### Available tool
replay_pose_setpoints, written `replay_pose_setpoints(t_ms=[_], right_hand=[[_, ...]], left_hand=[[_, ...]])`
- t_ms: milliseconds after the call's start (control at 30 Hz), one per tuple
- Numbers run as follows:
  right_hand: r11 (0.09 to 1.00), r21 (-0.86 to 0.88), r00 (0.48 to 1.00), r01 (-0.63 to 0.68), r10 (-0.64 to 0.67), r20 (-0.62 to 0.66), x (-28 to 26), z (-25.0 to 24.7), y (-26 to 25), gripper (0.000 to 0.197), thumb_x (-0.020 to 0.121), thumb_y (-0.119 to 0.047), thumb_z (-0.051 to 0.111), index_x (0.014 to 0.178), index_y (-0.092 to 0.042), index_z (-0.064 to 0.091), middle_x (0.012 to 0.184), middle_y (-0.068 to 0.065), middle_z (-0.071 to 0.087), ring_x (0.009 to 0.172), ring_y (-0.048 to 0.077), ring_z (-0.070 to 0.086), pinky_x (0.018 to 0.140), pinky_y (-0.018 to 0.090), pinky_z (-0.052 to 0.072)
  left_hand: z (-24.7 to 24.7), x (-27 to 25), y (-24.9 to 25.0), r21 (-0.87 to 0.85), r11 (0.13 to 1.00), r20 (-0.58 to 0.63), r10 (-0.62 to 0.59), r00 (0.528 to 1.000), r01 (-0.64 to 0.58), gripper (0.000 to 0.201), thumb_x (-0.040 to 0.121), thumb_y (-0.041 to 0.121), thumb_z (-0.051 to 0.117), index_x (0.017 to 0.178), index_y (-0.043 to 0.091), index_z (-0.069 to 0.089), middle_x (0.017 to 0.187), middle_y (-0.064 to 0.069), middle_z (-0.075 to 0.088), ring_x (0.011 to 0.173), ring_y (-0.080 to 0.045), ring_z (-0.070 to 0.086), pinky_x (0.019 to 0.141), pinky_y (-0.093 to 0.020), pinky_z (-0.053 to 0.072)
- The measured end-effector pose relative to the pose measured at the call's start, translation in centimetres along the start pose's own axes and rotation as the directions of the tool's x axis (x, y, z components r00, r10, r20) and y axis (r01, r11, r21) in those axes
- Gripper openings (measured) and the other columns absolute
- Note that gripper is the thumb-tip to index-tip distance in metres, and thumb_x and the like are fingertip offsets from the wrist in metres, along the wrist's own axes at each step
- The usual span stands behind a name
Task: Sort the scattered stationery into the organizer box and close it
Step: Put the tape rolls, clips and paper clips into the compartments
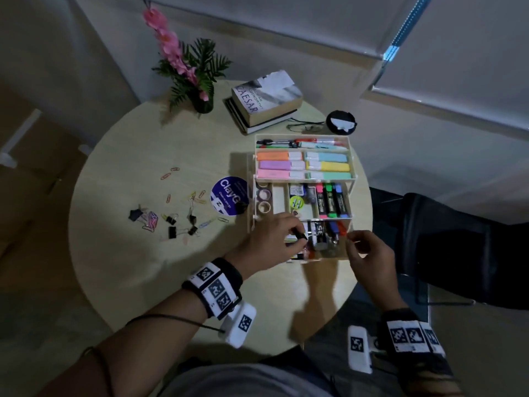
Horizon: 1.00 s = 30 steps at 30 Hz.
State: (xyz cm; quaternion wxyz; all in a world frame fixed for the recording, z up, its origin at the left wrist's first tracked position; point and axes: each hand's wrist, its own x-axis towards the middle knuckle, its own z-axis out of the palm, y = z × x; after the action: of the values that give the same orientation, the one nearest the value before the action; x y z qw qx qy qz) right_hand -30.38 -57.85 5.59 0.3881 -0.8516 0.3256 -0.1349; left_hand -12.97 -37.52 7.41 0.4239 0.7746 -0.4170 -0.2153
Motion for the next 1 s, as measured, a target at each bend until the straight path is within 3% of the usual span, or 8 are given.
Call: replay_pose_setpoints(t_ms=[133, 200, 367, 600, 800, 867, 933, 1000], right_hand=[[0.998, 0.011, 0.996, -0.055, 0.054, 0.069, -1.2, -1.8, 3.1, 0.016, 0.094, -0.008, 0.073, 0.094, -0.023, 0.071, 0.087, -0.01, 0.074, 0.079, 0.013, 0.07, 0.073, 0.038, 0.06], [0.998, 0.009, 0.991, -0.061, 0.06, 0.118, -1.9, -2.1, 4.0, 0.015, 0.094, -0.007, 0.073, 0.095, -0.022, 0.071, 0.087, -0.01, 0.074, 0.078, 0.014, 0.07, 0.072, 0.042, 0.061], [0.999, -0.015, 0.97, -0.031, 0.034, 0.239, -3.2, -2.6, 5.0, 0.014, 0.096, -0.011, 0.073, 0.096, -0.024, 0.072, 0.088, -0.014, 0.071, 0.081, 0.006, 0.067, 0.071, 0.037, 0.059], [1.0, -0.005, 0.95, 0.011, -0.009, 0.313, -3.6, -2.6, 5.6, 0.012, 0.098, -0.015, 0.07, 0.094, -0.027, 0.07, 0.085, -0.012, 0.071, 0.079, 0.007, 0.067, 0.07, 0.035, 0.057], [1.0, -0.008, 0.946, 0.004, -0.001, 0.324, -3.4, -2.4, 5.3, 0.012, 0.098, -0.013, 0.07, 0.098, -0.025, 0.073, 0.086, -0.013, 0.071, 0.081, 0.006, 0.065, 0.068, 0.025, 0.054], [1.0, -0.003, 0.947, 0.006, -0.004, 0.322, -3.1, -2.1, 5.1, 0.012, 0.098, -0.013, 0.07, 0.1, -0.024, 0.073, 0.089, -0.013, 0.071, 0.084, 0.004, 0.065, 0.069, 0.021, 0.053], [1.0, 0.0, 0.946, 0.016, -0.016, 0.323, -2.9, -1.7, 4.9, 0.012, 0.098, -0.013, 0.07, 0.101, -0.023, 0.073, 0.09, -0.013, 0.072, 0.085, 0.004, 0.065, 0.071, 0.023, 0.053], [1.0, 0.005, 0.946, 0.031, -0.031, 0.322, -2.5, -1.2, 4.7, 0.013, 0.097, -0.012, 0.069, 0.102, -0.024, 0.072, 0.092, -0.012, 0.071, 0.085, 0.005, 0.064, 0.072, 0.024, 0.053]], left_hand=[[5.1, 0.8, 1.4, 0.045, 0.998, 0.092, -0.039, 0.995, 0.035, 0.016, 0.093, 0.026, 0.074, 0.098, 0.011, 0.076, 0.091, -0.002, 0.073, 0.08, -0.015, 0.066, 0.071, -0.036, 0.055], [7.2, 1.7, 1.8, 0.06, 0.997, 0.112, -0.057, 0.992, 0.051, 0.013, 0.095, 0.022, 0.071, 0.097, 0.01, 0.076, 0.089, -0.003, 0.073, 0.078, -0.016, 0.065, 0.068, -0.033, 0.052], [10.7, 4.0, 2.3, 0.119, 0.987, 0.173, -0.125, 0.977, 0.105, 0.012, 0.098, 0.019, 0.067, 0.099, 0.01, 0.075, 0.092, -0.004, 0.075, 0.078, -0.01, 0.061, 0.07, -0.029, 0.051], [11.7, 5.5, 2.0, 0.158, 0.961, 0.22, -0.26, 0.94, 0.228, 0.011, 0.097, 0.018, 0.067, 0.099, 0.011, 0.074, 0.092, -0.005, 0.075, 0.078, -0.018, 0.067, 0.07, -0.034, 0.055], [10.0, 5.5, 1.9, 0.165, 0.957, 0.202, -0.27, 0.941, 0.239, 0.019, 0.101, 0.01, 0.058, 0.111, 0.006, 0.074, 0.096, -0.007, 0.073, 0.064, -0.002, 0.052, 0.054, -0.008, 0.034], [9.4, 5.5, 1.9, 0.144, 0.956, 0.175, -0.278, 0.945, 0.254, 0.018, 0.101, 0.01, 0.058, 0.109, 0.005, 0.074, 0.092, -0.006, 0.071, 0.064, -0.003, 0.054, 0.055, -0.016, 0.04], [8.7, 5.4, 2.0, 0.123, 0.957, 0.168, -0.281, 0.945, 0.263, 0.017, 0.102, 0.01, 0.057, 0.106, 0.004, 0.072, 0.09, -0.008, 0.072, 0.069, -0.017, 0.063, 0.062, -0.035, 0.052], [7.8, 5.0, 1.8, 0.12, 0.955, 0.158, -0.289, 0.944, 0.272, 0.017, 0.102, 0.01, 0.058, 0.108, 0.003, 0.072, 0.091, -0.011, 0.073, 0.072, -0.02, 0.065, 0.065, -0.037, 0.055]])
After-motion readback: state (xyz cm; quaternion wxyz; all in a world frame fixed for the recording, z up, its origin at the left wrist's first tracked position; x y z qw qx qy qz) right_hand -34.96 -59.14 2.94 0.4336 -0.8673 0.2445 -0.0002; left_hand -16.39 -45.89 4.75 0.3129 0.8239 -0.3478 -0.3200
